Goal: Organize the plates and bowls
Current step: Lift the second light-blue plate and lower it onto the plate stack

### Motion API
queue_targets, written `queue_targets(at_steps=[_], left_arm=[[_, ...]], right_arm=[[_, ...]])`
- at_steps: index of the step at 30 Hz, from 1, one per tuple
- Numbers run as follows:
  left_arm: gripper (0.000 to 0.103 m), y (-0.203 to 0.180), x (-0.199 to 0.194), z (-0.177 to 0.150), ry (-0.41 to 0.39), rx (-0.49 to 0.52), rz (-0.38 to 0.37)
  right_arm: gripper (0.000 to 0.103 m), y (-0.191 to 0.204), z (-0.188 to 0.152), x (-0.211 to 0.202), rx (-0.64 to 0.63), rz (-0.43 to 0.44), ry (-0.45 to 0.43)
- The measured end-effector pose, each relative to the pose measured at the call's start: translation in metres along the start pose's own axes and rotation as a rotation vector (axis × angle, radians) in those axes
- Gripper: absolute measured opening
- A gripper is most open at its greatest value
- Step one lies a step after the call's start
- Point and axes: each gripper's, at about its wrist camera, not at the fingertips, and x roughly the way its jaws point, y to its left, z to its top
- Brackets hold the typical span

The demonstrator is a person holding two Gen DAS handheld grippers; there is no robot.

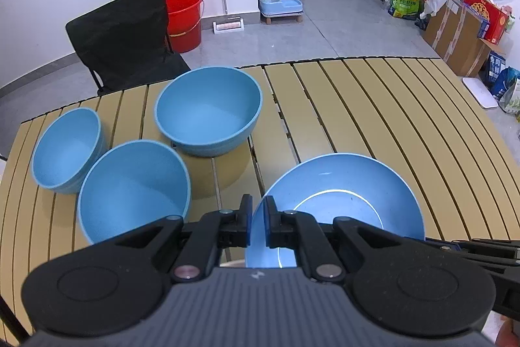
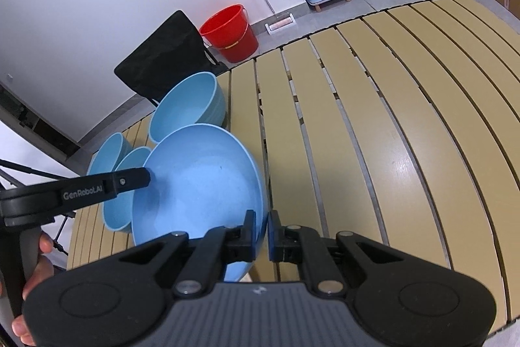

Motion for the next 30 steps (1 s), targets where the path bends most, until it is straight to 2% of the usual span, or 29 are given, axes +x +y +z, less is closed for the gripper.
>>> queue_targets(at_steps=[19, 30], left_arm=[[0.008, 0.005, -0.056, -0.048, -0.025, -0.048, 0.001], [0.008, 0.025, -0.069, -0.076, -0.014, -0.090, 0.007]], right_arm=[[0.006, 0.013, -0.042, -0.043, -0.036, 0.020, 0.004], [0.006, 0.028, -0.066, -0.049, -0.049, 0.025, 0.023]])
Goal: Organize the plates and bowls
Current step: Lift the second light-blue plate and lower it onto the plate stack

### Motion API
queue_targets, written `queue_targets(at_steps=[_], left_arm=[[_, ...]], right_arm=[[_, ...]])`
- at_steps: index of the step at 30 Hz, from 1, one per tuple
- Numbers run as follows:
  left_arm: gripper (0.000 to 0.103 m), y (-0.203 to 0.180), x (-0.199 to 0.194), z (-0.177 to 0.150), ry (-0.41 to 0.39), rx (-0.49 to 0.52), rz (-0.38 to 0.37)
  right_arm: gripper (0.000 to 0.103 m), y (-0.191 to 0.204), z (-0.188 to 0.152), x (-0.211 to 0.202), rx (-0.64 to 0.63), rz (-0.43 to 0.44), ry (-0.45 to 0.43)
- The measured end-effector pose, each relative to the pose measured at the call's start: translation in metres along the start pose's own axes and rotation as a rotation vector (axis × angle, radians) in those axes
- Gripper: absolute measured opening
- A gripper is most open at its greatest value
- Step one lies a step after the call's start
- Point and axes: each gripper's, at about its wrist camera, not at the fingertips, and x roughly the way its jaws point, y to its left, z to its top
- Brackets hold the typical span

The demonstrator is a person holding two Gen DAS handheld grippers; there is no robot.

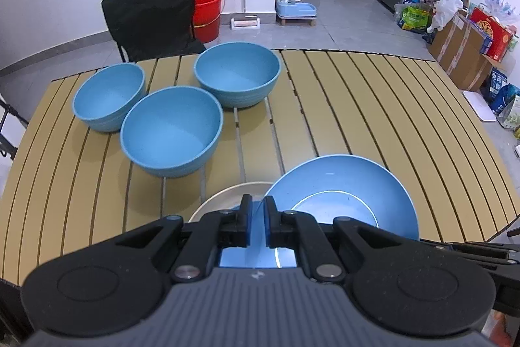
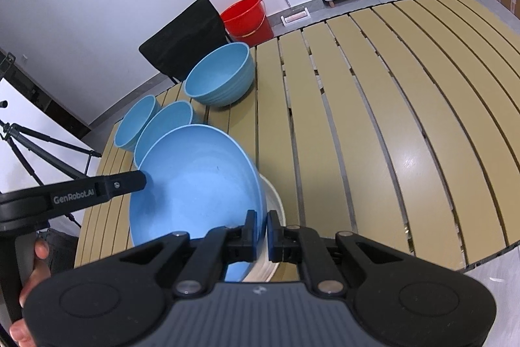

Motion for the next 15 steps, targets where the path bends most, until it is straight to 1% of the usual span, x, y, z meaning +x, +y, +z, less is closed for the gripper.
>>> queue_targets(at_steps=[7, 15], left_arm=[[0.008, 0.018, -0.001, -0.010, 0.011, -0.030, 0.006], [0.008, 0.033, 0.008, -0.016, 0.028, -0.054, 0.008]], right_arm=[[0.006, 0.013, -0.010, 0.009, -0.009, 0.001, 0.024], [0.006, 0.021, -0.017, 0.026, -0.014, -0.003, 0.058]])
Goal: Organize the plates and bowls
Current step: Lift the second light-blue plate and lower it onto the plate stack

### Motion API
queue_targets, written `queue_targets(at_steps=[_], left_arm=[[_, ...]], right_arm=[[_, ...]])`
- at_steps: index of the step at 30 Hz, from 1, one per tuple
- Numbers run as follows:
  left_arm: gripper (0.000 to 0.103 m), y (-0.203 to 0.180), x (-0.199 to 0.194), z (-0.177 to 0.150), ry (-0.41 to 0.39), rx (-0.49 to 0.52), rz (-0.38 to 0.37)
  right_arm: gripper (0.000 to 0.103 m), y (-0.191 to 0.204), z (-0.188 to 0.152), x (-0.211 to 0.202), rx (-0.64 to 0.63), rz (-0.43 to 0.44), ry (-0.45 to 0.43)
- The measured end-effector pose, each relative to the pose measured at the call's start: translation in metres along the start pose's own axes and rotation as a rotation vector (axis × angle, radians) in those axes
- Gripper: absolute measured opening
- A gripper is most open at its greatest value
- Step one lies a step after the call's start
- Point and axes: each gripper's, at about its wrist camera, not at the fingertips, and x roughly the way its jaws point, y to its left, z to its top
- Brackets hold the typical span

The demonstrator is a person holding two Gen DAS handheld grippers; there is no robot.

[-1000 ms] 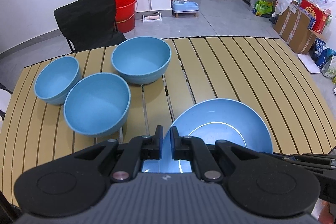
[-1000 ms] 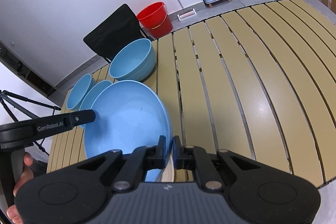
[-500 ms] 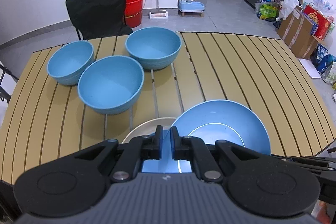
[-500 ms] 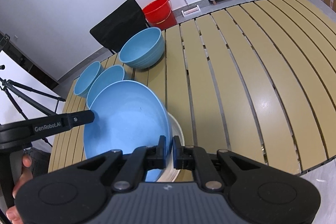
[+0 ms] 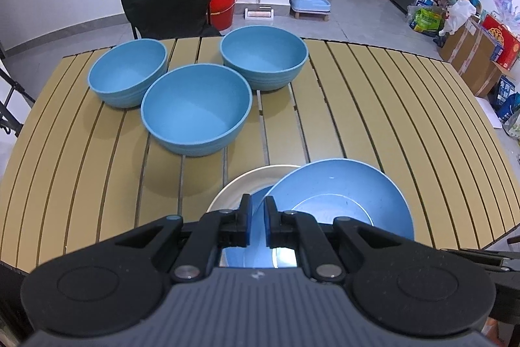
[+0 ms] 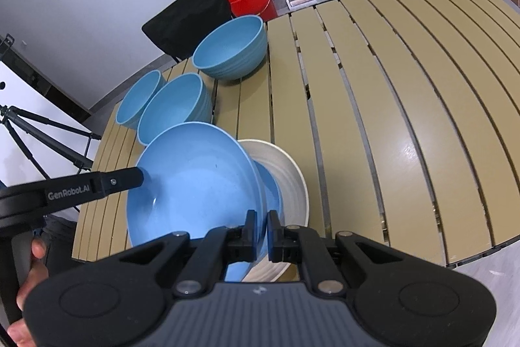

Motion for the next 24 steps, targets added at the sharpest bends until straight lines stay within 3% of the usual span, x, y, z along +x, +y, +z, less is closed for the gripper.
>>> queue_targets(at_steps=[24], left_arm=[[0.008, 0.020, 0.047, -0.006, 0.065, -0.058, 0.010]], right_arm=[[0.006, 0.004, 0.000, 0.049, 0.004, -0.040, 0.070]])
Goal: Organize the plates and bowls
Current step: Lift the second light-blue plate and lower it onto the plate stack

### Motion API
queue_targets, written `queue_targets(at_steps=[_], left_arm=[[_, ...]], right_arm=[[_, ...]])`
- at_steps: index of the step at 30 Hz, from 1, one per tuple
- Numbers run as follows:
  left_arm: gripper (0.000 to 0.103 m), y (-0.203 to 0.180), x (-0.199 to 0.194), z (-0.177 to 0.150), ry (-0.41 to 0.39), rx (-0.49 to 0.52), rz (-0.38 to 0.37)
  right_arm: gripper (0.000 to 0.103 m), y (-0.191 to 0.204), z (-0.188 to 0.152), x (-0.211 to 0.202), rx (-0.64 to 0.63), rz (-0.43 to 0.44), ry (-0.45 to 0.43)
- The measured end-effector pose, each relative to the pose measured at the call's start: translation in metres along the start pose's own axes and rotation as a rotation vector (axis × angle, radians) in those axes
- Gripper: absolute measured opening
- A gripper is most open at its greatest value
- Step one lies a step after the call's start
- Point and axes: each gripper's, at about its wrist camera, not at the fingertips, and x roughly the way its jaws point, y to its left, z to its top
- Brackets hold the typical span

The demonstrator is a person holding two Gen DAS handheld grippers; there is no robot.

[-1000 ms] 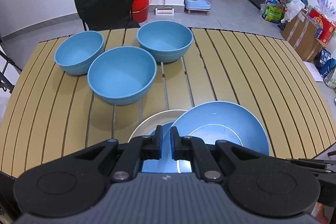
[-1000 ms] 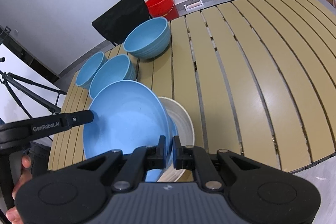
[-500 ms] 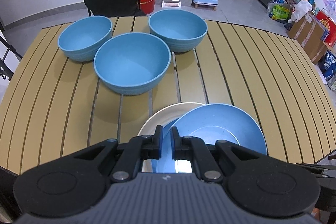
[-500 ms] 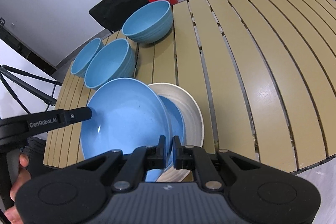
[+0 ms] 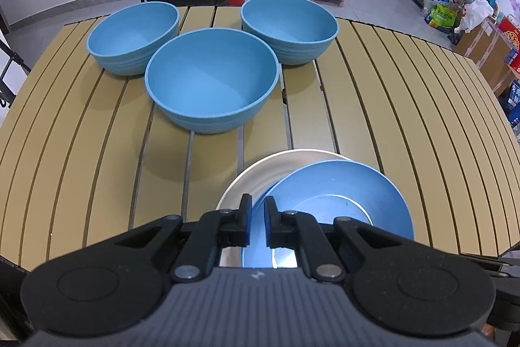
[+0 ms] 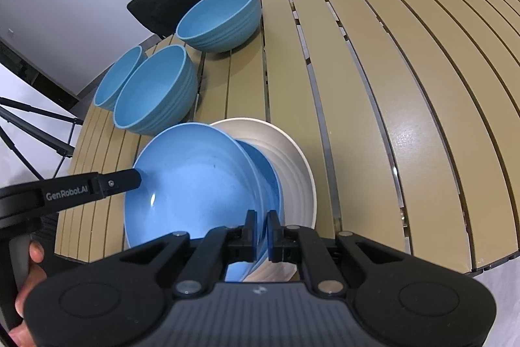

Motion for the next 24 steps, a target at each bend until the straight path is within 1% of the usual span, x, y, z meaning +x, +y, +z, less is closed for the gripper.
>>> queue_targets(at_steps=[7, 12, 18, 24], left_arm=[[0.008, -0.002, 0.008, -0.001, 0.004, 0.003, 0.006], [0.008, 0.001, 0.015, -0.001, 0.012, -0.003, 0.001], [0.008, 0.003, 0.017, -0.002, 0.011, -0.004, 0.006], [0.008, 0.004, 0.017, -0.004, 0.009, -0.001, 0.005]], right_arm=[[0.006, 0.000, 0.001, 0.009, -0.006, -0.025, 0.009], [0.006, 0.003, 0.003, 0.009, -0.027, -0.045, -0.002], [0.006, 0.014, 0.002, 0.012, -0.093, -0.094, -0.008], [0.006, 0.027, 0.001, 0.016, -0.168, -0.164, -0.001]])
